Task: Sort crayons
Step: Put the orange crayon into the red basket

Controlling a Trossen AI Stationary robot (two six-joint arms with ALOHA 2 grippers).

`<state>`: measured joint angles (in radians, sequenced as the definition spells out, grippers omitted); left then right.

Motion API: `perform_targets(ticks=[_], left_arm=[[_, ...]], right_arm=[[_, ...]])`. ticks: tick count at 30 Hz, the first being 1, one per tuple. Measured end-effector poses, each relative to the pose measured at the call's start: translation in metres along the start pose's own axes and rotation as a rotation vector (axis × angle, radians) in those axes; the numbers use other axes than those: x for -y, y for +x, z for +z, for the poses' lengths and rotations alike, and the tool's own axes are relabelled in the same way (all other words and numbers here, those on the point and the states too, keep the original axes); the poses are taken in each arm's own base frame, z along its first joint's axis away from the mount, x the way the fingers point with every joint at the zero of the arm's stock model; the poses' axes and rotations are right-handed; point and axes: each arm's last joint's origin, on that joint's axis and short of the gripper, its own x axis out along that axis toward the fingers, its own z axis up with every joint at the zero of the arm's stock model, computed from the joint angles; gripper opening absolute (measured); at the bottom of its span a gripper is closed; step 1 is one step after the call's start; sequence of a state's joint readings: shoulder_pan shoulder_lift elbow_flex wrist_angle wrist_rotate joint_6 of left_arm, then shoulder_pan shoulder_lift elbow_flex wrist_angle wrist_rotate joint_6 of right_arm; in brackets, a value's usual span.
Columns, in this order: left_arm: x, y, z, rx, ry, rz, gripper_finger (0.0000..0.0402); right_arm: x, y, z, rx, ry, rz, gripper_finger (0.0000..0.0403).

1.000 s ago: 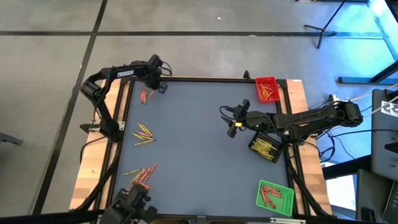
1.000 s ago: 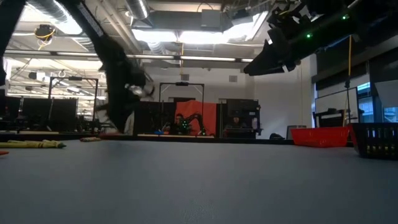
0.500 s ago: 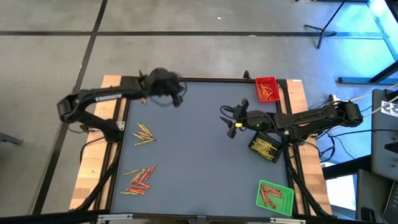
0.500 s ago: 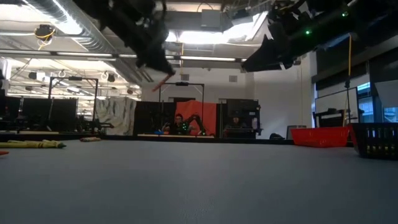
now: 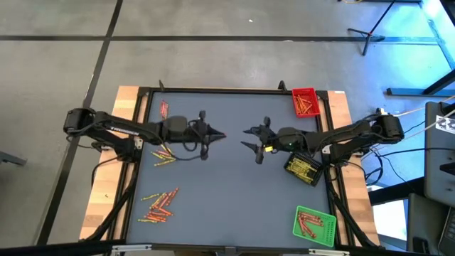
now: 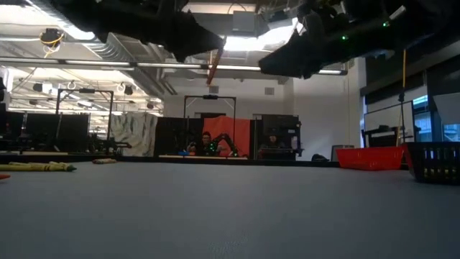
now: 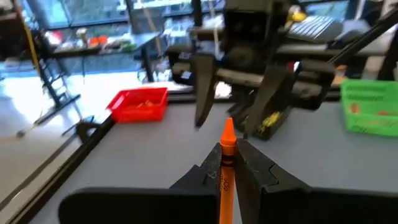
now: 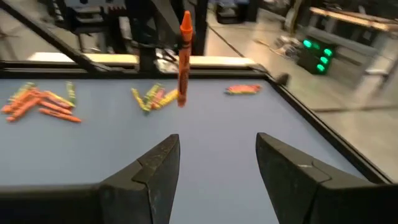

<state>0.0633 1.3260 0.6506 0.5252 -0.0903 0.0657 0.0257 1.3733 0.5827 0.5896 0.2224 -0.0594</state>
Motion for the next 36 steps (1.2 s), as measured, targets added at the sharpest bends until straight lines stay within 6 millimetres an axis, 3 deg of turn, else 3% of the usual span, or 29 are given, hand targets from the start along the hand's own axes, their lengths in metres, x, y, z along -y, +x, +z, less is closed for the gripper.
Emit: perform_targets(ticks=[8, 16, 22, 25, 31, 36], left_arm=[[0.026, 0.008, -0.006, 0.090, 0.092, -0.074, 0.0009], [0.030, 0.009, -0.004, 0.135, 0.099, -0.082, 0.0009], [0.031, 0.009, -0.004, 0.140, 0.099, -0.091, 0.0009], [0.032, 0.009, -0.004, 0.140, 0.099, -0.092, 0.0009], [0.032, 0.009, -0.004, 0.133, 0.096, -0.092, 0.0009], [0.032, 0.009, -0.005, 0.129, 0.116, -0.091, 0.0025]], right_arm=[[-0.009, 0.020, -0.011, 0.114, -0.063, 0.111, 0.0209], [-0.020, 0.044, -0.006, 0.171, -0.059, 0.219, 0.0209], [-0.031, 0.061, 0.000, 0.179, -0.060, 0.198, 0.0206], [-0.033, 0.066, 0.000, 0.164, -0.076, 0.190, 0.0172], [-0.032, 0.068, -0.002, 0.127, -0.122, 0.170, 0.0022], [-0.029, 0.062, 0.003, 0.084, -0.150, 0.140, 0.0037]])
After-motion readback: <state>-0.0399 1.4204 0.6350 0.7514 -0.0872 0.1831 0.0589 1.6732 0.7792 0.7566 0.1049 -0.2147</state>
